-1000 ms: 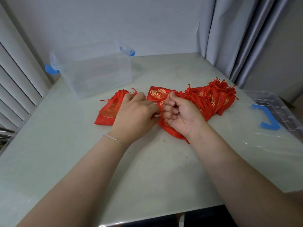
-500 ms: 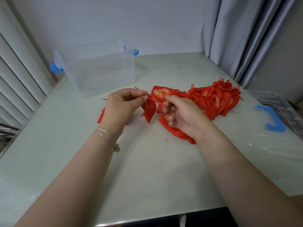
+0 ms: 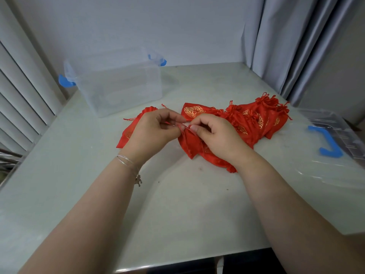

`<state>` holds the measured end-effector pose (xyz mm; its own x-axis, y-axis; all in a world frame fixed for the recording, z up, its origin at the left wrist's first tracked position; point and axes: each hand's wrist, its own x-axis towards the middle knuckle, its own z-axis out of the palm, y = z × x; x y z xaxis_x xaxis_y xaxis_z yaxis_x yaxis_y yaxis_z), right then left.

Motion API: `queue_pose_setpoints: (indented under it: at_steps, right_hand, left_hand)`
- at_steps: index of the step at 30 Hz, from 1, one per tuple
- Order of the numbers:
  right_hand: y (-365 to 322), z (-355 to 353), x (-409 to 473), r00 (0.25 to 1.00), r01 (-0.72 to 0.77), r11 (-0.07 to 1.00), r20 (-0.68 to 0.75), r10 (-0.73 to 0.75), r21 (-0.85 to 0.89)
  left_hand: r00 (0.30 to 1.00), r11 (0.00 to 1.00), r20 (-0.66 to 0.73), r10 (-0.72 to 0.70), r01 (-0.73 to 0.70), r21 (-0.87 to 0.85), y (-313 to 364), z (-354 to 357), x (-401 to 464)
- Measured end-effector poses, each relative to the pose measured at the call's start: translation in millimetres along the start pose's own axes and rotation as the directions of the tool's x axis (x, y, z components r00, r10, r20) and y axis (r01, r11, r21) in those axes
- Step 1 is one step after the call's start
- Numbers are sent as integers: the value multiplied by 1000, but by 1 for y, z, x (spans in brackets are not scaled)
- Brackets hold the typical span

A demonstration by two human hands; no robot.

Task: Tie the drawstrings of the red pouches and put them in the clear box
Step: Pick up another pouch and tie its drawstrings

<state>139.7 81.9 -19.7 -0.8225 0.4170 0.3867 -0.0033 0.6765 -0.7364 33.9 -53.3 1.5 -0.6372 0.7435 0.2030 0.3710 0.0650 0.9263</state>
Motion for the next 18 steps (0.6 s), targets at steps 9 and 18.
queue_pose_setpoints:
  at_steps: [9,18]
  right_hand:
    - [-3,8,-2,976,191,966,-72,-206,-174]
    - [-3,2,0,951,-308,845,110,289,437]
  left_hand:
    - [987,959,-109,119,-86,270,-8,3,2]
    - [839,718,11,543,-472,512,-16,2,4]
